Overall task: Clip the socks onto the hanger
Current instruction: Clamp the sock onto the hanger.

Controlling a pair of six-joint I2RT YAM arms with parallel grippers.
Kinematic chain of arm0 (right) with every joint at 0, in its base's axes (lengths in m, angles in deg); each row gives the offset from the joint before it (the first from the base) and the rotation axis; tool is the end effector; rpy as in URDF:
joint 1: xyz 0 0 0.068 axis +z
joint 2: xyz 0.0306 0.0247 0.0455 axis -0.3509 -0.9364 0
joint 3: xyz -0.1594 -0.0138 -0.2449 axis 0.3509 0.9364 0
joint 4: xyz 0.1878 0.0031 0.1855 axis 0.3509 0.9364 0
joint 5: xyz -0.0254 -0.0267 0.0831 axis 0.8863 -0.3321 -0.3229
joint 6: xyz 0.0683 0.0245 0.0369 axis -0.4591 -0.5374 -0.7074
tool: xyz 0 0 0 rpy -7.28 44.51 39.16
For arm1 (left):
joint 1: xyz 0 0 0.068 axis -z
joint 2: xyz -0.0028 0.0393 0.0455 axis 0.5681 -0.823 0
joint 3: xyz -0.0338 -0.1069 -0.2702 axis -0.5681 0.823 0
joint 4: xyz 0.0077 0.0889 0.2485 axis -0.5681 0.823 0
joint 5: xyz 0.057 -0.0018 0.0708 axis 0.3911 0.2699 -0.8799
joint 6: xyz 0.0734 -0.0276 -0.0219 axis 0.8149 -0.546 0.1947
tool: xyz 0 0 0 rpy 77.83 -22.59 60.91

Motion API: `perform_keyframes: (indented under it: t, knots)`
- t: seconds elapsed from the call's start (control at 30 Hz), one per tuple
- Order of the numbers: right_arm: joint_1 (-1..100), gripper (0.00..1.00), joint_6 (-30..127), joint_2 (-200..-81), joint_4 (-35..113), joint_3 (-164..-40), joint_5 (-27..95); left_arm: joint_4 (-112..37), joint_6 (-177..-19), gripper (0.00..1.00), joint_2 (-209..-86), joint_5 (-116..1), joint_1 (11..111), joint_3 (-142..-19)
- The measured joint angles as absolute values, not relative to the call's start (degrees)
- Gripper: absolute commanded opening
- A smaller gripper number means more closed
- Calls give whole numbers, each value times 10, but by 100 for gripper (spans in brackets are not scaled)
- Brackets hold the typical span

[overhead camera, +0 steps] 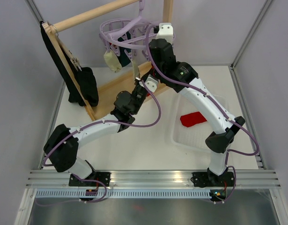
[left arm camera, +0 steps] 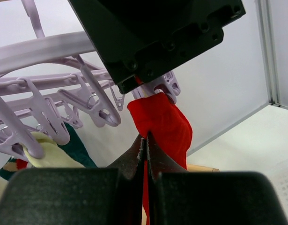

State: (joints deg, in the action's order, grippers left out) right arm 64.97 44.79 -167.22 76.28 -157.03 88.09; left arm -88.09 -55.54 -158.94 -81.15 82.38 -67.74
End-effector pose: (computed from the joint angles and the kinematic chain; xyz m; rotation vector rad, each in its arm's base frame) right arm 0.3428 0.2642 0.5036 0.0386 1.7535 -0.0460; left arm 0.2702 -0.2697 0.3961 0.5304 1.0173 -0.1042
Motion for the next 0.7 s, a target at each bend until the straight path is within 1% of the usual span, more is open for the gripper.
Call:
perform_keyframes:
  t: [0.7]
  knots:
    - [650, 0, 448, -1672, 763, -1570, 882, -899, -552, 2, -1614, -854, 828, -687]
